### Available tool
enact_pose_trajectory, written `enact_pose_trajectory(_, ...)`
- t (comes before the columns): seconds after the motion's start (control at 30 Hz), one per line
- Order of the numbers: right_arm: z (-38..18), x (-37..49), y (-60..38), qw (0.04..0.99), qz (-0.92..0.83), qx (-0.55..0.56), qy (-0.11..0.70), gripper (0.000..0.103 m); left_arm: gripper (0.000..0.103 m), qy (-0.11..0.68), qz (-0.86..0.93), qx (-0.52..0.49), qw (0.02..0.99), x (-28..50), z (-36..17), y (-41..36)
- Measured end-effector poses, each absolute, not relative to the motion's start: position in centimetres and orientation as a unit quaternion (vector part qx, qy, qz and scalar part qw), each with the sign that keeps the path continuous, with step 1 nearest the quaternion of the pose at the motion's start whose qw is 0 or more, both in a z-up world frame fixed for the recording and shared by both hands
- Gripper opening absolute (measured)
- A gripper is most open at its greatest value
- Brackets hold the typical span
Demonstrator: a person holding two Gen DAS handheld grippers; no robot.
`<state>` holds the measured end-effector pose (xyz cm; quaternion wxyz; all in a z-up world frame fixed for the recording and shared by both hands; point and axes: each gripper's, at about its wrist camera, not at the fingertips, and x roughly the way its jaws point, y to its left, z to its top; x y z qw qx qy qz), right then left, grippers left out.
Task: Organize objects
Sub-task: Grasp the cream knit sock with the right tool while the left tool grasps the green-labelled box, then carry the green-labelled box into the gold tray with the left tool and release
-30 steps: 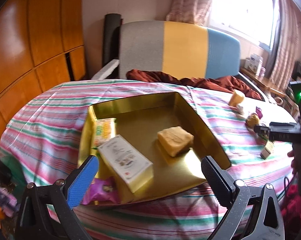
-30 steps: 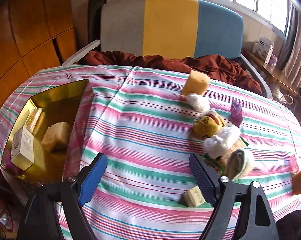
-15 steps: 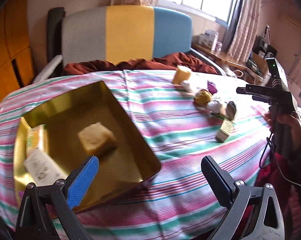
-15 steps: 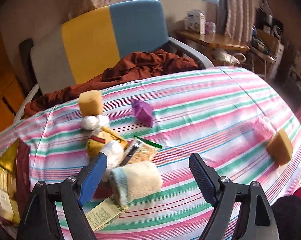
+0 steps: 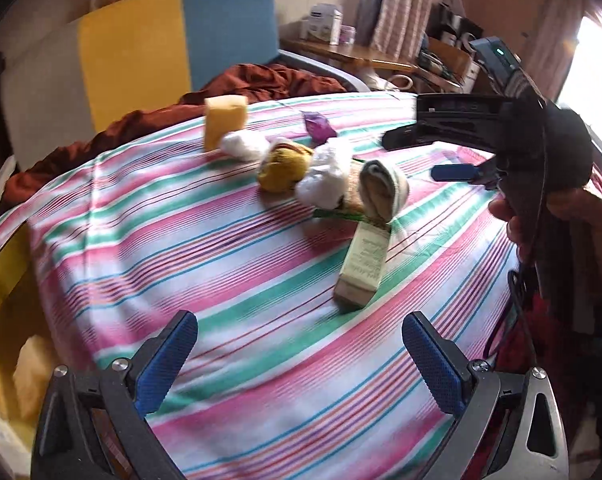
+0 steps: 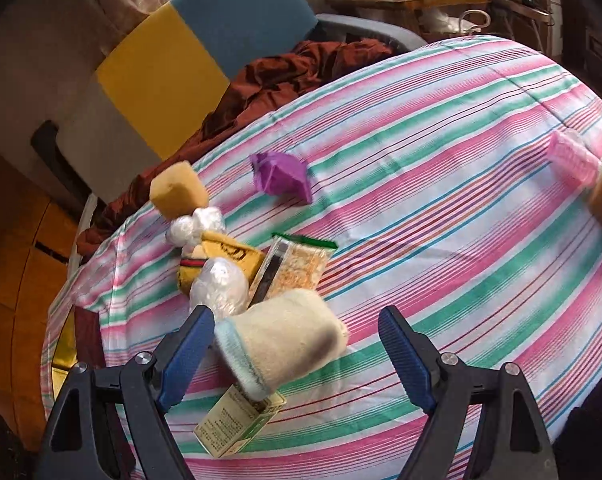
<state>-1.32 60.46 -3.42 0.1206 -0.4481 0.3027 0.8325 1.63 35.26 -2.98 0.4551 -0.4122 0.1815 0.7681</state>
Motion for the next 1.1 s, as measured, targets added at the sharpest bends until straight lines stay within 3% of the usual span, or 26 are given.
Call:
enact_pose_trajectory(0.3, -5.7, -3.1, 58.4, 0.111, 0.813, -0.515, 0.247, 0.086, 0.092, 0.195, 0.74, -0.407, 0.498, 1.3, -4.6, 40.1)
enact_pose_trajectory(0.47, -6.3, -3.5, 58.2, 0.118, 0.81, -0.529, 0.224, 0.085, 0.064, 0.216, 0.723, -0.422, 0.504, 0.9, -6.5, 42.3)
enact_pose_trajectory(0.5, -6.3, -3.5, 58.0, 0.116, 0.811, -0.529, 0.22, 0.079, 0.06, 0.217, 0.719, -0.425, 0.506, 0.8, -6.8, 42.6)
enact_pose_trajectory(0.6, -6.3, -3.5, 57.8, 0.116, 0.816, -0.528, 0.205, 0.075, 0.033, 0.222, 0.717, -0.426, 0.506, 0.7, -7.5, 43.1)
enact_pose_trajectory(1.1, -6.4, -4.1, 56.8, 0.118, 0.813, -0.543, 0.172, 0.074, 0.031, 0.173, 0.781, -0.392, 0.454, 2.8, -8.1, 36.1)
